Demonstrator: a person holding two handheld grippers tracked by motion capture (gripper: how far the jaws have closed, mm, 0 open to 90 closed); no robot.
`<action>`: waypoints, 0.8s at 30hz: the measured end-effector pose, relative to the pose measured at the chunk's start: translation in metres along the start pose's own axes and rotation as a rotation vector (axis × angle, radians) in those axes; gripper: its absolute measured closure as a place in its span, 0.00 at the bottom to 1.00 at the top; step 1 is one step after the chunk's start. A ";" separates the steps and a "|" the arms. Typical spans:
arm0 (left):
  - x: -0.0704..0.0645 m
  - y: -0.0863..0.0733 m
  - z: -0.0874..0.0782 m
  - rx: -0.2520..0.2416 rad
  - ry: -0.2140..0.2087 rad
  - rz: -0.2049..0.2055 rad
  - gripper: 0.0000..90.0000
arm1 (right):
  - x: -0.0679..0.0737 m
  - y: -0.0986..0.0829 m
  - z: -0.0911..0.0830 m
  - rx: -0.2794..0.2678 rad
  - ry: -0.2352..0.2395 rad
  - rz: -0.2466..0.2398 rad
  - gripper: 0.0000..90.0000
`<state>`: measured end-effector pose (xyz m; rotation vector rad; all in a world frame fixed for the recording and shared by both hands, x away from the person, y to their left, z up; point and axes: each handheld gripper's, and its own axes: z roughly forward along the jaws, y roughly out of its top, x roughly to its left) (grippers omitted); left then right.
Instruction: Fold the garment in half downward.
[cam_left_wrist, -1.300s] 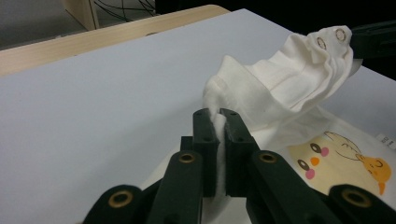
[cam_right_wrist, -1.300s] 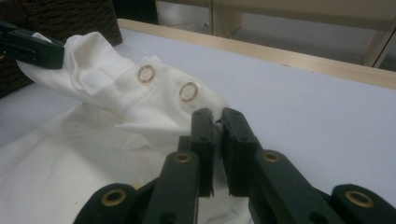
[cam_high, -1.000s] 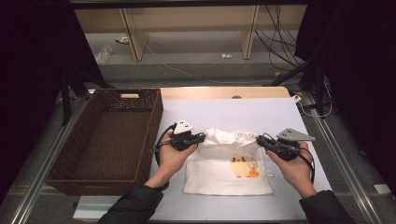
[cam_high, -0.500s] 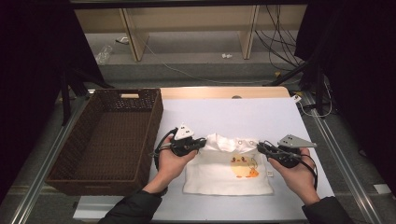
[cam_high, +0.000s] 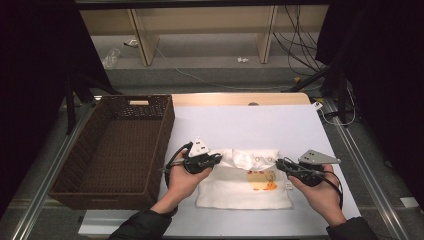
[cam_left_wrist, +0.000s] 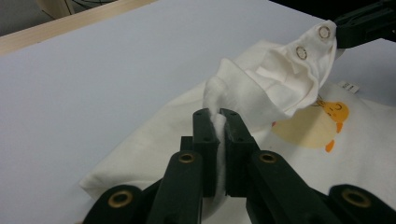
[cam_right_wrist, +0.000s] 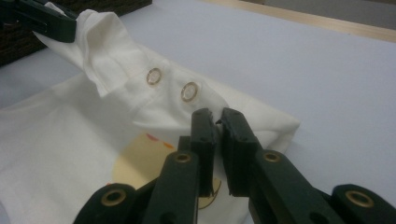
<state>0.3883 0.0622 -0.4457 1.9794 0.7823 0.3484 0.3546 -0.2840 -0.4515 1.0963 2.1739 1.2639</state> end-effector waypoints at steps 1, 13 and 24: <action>0.000 0.000 0.000 0.001 -0.002 0.000 0.95 | 0.001 -0.001 0.000 -0.003 0.006 0.002 0.93; -0.003 -0.007 -0.004 0.033 -0.027 0.010 0.95 | 0.005 -0.005 -0.002 0.030 0.037 -0.015 0.93; -0.004 -0.014 -0.005 0.070 -0.049 0.020 0.95 | 0.007 -0.007 -0.005 0.062 0.069 -0.020 0.93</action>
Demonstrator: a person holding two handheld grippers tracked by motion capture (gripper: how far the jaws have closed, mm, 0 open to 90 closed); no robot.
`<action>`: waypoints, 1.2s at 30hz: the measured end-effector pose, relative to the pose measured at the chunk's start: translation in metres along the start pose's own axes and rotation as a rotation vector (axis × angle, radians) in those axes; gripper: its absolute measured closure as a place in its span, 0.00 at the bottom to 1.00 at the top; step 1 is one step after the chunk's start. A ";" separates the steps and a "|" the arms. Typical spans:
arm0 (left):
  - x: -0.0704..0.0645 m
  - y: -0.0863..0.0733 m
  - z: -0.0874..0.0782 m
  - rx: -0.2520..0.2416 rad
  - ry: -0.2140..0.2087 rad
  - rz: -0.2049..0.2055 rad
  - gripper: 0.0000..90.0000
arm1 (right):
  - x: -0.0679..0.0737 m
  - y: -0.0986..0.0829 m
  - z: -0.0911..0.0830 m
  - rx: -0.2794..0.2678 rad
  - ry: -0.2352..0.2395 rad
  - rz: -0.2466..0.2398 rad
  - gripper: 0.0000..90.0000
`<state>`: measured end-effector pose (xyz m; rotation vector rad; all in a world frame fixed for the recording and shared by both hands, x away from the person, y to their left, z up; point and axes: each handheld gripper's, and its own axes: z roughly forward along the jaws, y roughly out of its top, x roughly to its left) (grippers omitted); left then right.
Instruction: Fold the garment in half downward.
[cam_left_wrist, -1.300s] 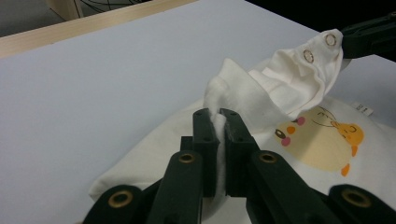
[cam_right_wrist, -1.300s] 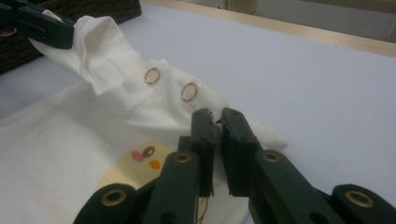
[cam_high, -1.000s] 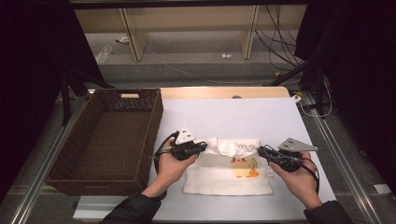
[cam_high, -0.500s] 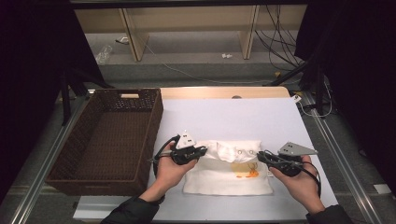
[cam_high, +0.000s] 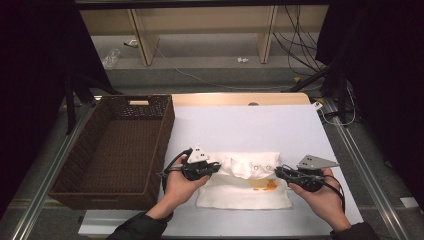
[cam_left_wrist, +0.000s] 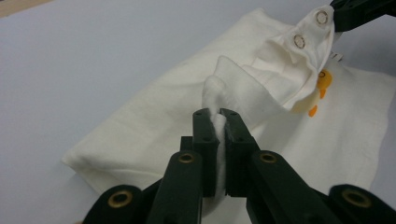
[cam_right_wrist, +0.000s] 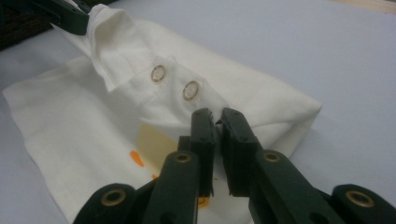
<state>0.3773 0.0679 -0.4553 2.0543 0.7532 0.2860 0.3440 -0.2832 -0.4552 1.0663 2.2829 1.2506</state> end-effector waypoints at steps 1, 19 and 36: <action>0.000 -0.001 0.000 0.001 -0.002 0.000 0.95 | 0.000 0.000 0.000 0.003 0.003 -0.005 0.93; -0.003 -0.007 0.000 0.051 -0.020 0.061 0.95 | 0.003 -0.002 0.002 0.062 0.046 -0.017 0.93; -0.008 -0.008 -0.003 0.057 -0.036 0.073 0.95 | 0.002 -0.006 -0.001 0.083 0.066 -0.008 0.93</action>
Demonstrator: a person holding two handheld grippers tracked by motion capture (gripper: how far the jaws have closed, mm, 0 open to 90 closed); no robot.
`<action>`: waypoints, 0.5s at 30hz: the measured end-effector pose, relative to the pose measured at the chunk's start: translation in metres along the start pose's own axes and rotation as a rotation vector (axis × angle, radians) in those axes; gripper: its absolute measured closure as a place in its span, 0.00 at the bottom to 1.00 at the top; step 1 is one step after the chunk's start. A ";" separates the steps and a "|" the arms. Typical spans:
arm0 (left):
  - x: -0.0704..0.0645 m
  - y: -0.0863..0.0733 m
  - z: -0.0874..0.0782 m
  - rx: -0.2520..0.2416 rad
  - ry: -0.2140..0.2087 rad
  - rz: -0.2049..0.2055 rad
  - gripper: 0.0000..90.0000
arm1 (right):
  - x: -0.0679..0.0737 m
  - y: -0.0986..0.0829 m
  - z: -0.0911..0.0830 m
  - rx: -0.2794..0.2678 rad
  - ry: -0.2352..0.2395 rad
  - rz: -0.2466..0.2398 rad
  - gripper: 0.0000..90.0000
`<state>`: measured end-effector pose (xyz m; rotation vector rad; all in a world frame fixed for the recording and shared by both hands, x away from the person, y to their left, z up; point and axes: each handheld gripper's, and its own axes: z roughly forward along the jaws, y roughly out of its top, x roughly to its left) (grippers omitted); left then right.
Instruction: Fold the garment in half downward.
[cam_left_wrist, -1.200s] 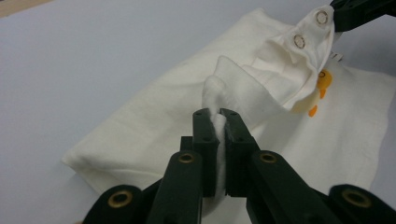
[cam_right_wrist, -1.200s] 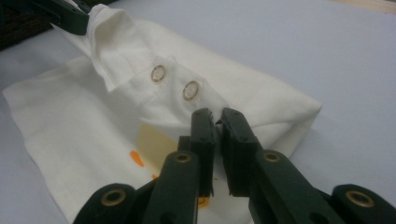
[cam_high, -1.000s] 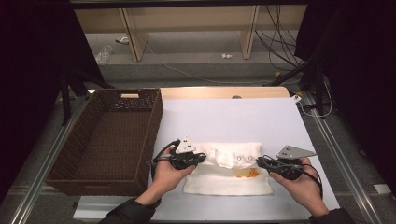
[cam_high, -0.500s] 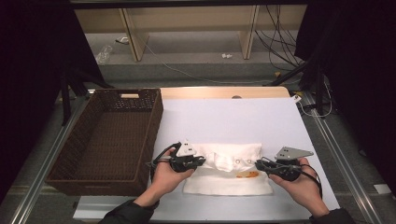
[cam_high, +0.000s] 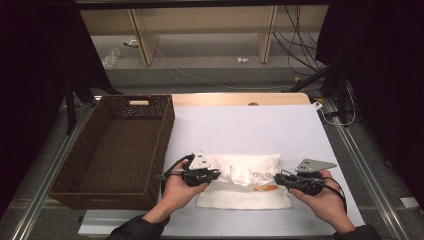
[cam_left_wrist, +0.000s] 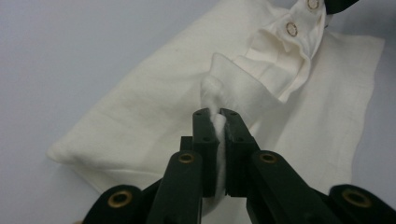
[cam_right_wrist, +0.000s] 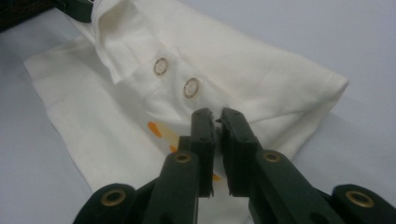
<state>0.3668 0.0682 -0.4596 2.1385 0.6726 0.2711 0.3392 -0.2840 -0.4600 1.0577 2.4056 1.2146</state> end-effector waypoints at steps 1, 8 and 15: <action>0.000 0.000 0.000 -0.001 -0.001 0.000 0.95 | 0.000 0.000 0.000 0.004 0.001 -0.001 0.93; -0.002 0.000 -0.002 -0.008 -0.001 0.004 0.95 | 0.000 -0.003 -0.003 0.013 0.020 0.019 0.93; -0.003 -0.002 -0.003 -0.003 -0.010 0.016 0.95 | 0.000 -0.006 -0.003 0.036 0.033 0.014 0.97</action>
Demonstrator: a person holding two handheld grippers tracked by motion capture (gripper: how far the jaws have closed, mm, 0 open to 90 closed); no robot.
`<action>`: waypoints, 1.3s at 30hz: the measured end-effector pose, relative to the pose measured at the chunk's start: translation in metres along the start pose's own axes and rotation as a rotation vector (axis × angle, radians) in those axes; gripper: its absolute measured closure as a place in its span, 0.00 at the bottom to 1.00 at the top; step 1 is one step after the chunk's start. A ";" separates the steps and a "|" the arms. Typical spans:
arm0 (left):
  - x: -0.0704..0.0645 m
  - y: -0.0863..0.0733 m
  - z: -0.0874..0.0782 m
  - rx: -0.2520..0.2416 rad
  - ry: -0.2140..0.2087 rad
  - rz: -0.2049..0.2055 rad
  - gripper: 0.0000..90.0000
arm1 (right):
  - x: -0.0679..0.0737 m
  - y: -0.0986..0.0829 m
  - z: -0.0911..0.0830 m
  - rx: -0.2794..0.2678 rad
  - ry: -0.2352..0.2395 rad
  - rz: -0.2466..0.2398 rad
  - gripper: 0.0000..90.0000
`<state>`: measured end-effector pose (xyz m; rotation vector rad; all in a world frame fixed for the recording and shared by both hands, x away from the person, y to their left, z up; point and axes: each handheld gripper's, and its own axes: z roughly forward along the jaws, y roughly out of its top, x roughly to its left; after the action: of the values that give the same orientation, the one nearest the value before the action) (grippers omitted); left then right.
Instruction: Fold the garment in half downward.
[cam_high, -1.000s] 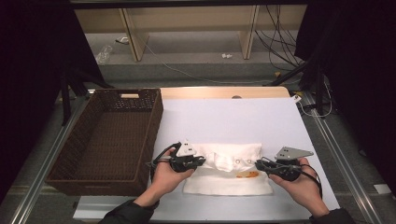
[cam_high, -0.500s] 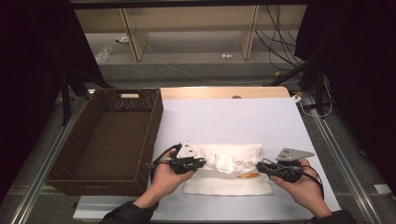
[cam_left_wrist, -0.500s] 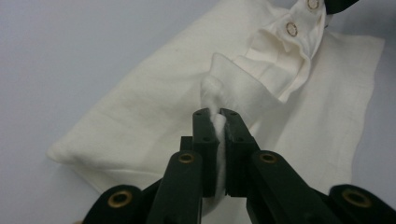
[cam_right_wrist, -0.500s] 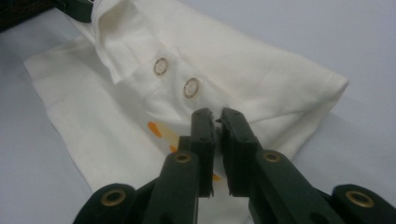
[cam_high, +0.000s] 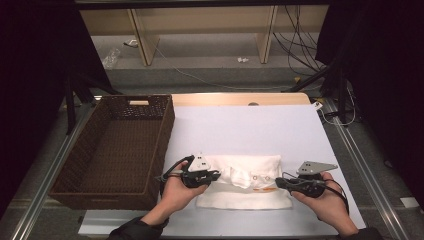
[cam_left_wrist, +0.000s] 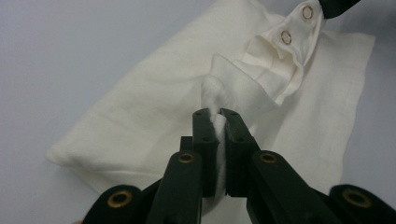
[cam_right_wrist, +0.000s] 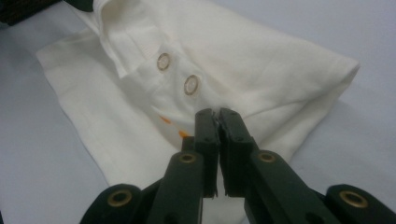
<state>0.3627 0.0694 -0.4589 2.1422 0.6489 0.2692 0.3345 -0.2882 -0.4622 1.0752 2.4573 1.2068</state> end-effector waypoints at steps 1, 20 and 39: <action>0.000 0.000 0.000 0.000 -0.001 0.000 0.95 | 0.000 0.000 0.000 0.000 0.002 0.005 0.97; -0.004 -0.007 0.003 0.050 -0.033 0.036 0.94 | 0.004 -0.002 0.002 0.085 0.020 -0.036 1.00; -0.009 -0.016 0.005 0.104 -0.076 0.059 0.90 | 0.008 -0.011 -0.002 0.141 0.056 -0.062 0.99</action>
<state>0.3512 0.0688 -0.4742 2.2621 0.5672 0.1882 0.3220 -0.2882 -0.4676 1.0047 2.6316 1.0735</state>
